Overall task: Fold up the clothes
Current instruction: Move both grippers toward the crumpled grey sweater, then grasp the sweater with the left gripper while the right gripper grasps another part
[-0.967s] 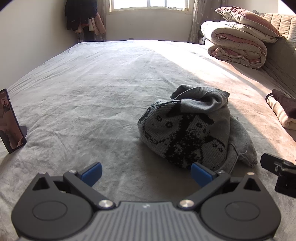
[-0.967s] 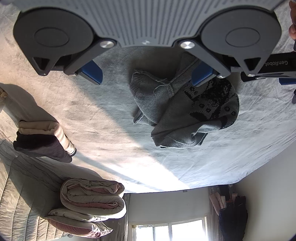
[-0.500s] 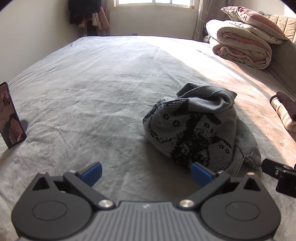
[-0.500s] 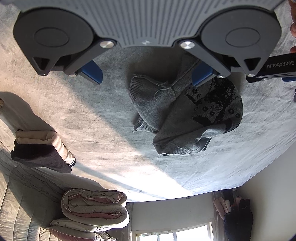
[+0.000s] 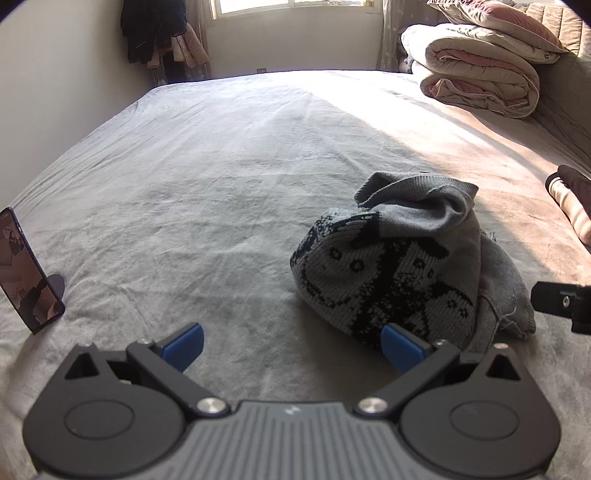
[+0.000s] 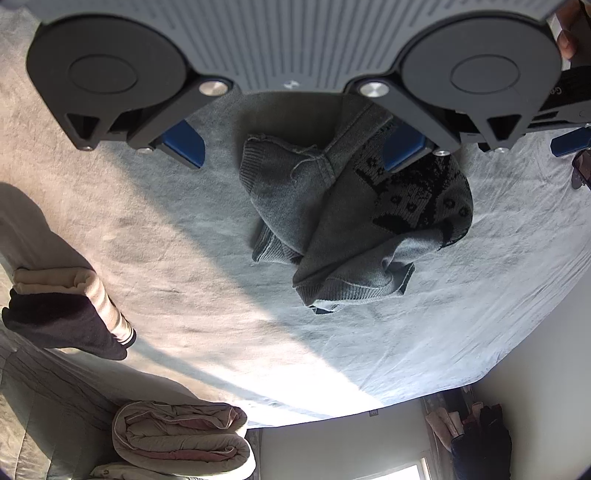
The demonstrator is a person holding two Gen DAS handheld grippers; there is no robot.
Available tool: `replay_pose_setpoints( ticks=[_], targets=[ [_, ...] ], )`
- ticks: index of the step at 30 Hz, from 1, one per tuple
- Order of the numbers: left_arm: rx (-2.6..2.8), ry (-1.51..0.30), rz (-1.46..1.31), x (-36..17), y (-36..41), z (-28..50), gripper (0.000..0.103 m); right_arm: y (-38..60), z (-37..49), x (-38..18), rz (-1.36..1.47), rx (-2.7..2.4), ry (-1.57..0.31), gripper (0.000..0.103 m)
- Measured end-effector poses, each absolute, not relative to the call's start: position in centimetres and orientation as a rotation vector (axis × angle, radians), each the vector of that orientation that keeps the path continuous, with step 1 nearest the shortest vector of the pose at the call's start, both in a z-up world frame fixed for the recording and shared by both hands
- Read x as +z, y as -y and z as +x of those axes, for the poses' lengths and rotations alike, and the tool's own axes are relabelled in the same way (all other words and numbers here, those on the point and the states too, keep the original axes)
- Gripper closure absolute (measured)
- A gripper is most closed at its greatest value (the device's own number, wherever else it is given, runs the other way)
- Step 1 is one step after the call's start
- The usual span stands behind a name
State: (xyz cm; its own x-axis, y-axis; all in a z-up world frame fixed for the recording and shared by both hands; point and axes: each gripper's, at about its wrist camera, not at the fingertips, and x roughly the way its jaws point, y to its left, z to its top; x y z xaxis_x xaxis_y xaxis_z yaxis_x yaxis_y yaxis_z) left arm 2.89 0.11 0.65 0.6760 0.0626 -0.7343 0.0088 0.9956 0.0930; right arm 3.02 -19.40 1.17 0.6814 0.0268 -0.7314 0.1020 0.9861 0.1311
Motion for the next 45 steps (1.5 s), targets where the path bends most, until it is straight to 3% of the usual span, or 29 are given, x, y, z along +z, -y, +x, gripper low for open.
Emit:
replay_pose_setpoints(
  ticks=[20, 27, 36, 40, 45],
  targets=[
    [0.003, -0.884, 0.003, -5.9, -0.9, 8.2, 0.000, 22.3, 8.8, -6.6, 0.221, -0.034, -0.978, 0.000],
    [-0.011, -0.838, -0.011, -7.0, -0.9, 8.0, 0.000, 21.6, 8.8, -6.9, 0.141, 0.002, -0.996, 0.000],
    [-0.108, -0.920, -0.094, -5.5, -3.3, 9.1, 0.001, 22.6, 7.2, -5.9, 0.194, 0.037, -1.026, 0.000],
    [-0.133, -0.894, -0.250, -4.7, -5.2, 8.8, 0.002, 23.2, 5.2, -4.8, 0.303, 0.105, -1.008, 0.009],
    [-0.148, -0.841, -0.382, -4.4, -6.3, 9.1, 0.018, 23.5, 3.7, -4.2, 0.501, 0.211, -0.971, 0.026]
  ],
)
